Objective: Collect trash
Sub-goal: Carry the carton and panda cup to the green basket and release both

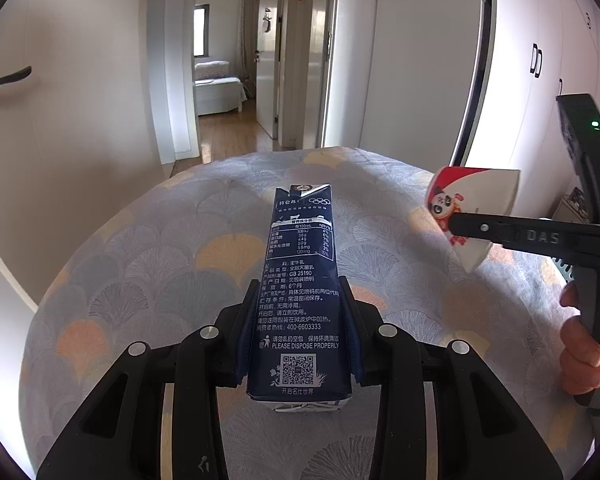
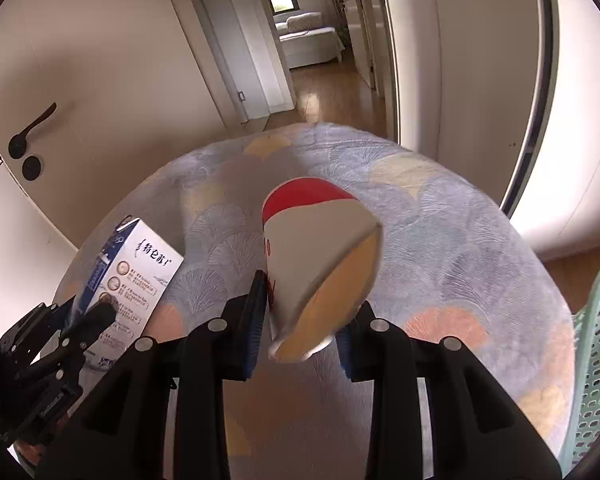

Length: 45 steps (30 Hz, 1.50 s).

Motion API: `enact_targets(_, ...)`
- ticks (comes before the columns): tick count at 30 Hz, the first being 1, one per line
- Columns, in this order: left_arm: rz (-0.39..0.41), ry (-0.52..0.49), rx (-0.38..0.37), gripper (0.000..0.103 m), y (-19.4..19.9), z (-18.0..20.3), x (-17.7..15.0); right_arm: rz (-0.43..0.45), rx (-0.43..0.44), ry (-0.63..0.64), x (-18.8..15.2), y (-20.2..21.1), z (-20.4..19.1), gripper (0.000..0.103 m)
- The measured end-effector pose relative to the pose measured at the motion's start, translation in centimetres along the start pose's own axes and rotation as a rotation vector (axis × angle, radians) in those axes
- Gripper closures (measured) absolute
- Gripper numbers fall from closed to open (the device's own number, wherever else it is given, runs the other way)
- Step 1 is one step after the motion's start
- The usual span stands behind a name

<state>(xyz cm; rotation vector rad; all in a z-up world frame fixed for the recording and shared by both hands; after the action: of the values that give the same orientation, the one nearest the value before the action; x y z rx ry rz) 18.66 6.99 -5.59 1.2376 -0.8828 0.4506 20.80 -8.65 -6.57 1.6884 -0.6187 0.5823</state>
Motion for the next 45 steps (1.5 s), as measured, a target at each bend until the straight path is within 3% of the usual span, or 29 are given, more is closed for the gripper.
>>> enact_targets(11,0.051,-0.065,-0.134,0.069,3.7,4.6,1.2,0.073,-0.093,-0.041,-2.8,7.3,2.8,0.075)
enact_targets(21,0.064,-0.153,-0.258,0.069,4.3,12.0,1.6,0.154,-0.181,-0.143,-4.6,13.8,8.8,0.075)
enact_targets(28,0.077,-0.233,-0.364,0.069,3.5,19.1,3.1,0.188,-0.257,-0.259,-5.8,17.3,15.3,0.075)
enact_targets(39,0.033,-0.338,-0.486,0.069,-1.1,31.4,3.9,0.113,-0.405,-0.556,-9.2,17.1,27.2,0.074)
enact_targets(45,-0.024,-0.337,-0.524,0.068,-4.5,34.6,3.8,0.077,-0.433,-0.611,-9.8,15.9,30.6,0.073)
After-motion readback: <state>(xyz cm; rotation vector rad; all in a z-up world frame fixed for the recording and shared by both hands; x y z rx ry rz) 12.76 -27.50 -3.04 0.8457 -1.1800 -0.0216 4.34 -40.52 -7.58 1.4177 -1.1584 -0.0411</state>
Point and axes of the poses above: each gripper's, at about its wrist camera, not at the fingertips, and y roughly against the way its jaws point, z to its right, x to its top, the point moved 5 cm from there along -y, roughly the way its jaws point, and after that the axes turned 2 degrees about -x, right-handed, at the moved point
